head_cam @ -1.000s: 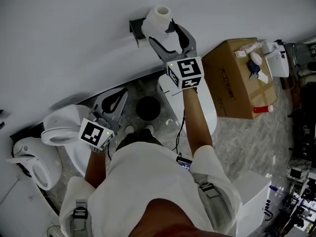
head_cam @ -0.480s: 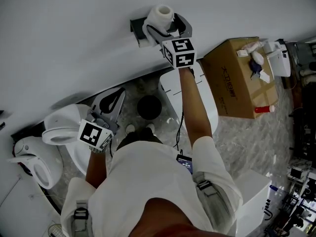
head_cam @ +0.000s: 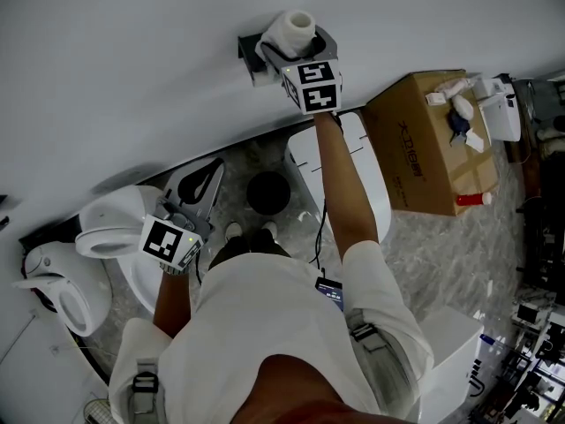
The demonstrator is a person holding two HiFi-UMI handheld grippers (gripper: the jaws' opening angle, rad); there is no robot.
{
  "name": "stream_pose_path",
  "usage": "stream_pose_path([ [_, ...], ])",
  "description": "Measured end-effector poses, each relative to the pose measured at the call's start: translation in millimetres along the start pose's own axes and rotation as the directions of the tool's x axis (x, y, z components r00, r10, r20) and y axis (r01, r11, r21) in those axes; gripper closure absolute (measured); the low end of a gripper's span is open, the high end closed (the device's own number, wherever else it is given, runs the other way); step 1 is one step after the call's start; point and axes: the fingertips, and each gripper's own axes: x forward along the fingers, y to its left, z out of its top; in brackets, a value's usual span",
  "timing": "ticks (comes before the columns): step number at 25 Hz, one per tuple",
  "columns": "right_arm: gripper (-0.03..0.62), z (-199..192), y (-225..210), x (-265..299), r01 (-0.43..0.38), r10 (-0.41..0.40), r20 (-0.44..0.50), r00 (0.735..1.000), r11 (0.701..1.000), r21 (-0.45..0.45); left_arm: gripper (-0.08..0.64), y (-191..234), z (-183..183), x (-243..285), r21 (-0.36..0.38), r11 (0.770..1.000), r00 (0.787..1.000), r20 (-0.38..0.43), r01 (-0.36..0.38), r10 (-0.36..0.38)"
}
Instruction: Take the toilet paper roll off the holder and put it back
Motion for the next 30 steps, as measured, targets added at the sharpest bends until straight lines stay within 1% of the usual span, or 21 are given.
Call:
stream_pose_path([
  [1, 0.183, 0.0, -2.0, -0.1, 0.010, -0.010, 0.000, 1.000, 1.000, -0.003, 0.560, 1.4, -0.4, 0.0, -0.002, 1.000, 1.000, 0.000, -0.002, 0.002],
  [4, 0.275, 0.7, -10.6, -1.4, 0.043, -0.043, 0.005, 0.999, 0.999, -0.008, 0.560, 3.9, -4.8, 2.0, -0.011, 1.000, 1.000, -0.007, -0.003, 0.003],
  [12, 0.285, 1.2, -11.9, -2.6, 0.049, -0.049, -0.009, 0.999, 0.999, 0.000, 0.560, 5.3, -10.3, 6.2, -0.021, 1.000, 1.000, -0.010, 0.003, -0.003],
  [17, 0.285, 20.0, -8.6, -12.3, 0.032, -0.031, 0.033, 0.999, 0.999, -0.007, 0.560, 10.2, -7.8, 9.6, -0.016, 1.000, 1.000, -0.007, 0.003, -0.004],
  [21, 0.285, 45.0, -0.7, -44.3, 0.011, -0.008, 0.096, 0.995, 1.000, -0.024, 0.560, 8.5, -7.7, 12.5, -0.013, 1.000, 1.000, -0.007, 0.011, -0.012],
  [25, 0.285, 64.4, 11.8, -93.0, -0.006, 0.013, 0.153, 0.988, 0.999, -0.048, 0.560, 8.4, -4.9, 14.1, -0.009, 1.000, 1.000, 0.000, 0.019, -0.019],
  [28, 0.285, 67.3, 23.9, -131.9, -0.022, 0.031, 0.181, 0.983, 0.998, -0.051, 0.560, 7.3, -2.8, 16.7, -0.005, 1.000, 1.000, 0.005, 0.029, -0.029],
  [30, 0.285, 64.0, 32.7, -156.3, -0.032, 0.044, 0.178, 0.983, 0.997, -0.066, 0.560, 5.0, -1.2, 18.5, -0.002, 0.999, 0.999, 0.010, 0.039, -0.039],
])
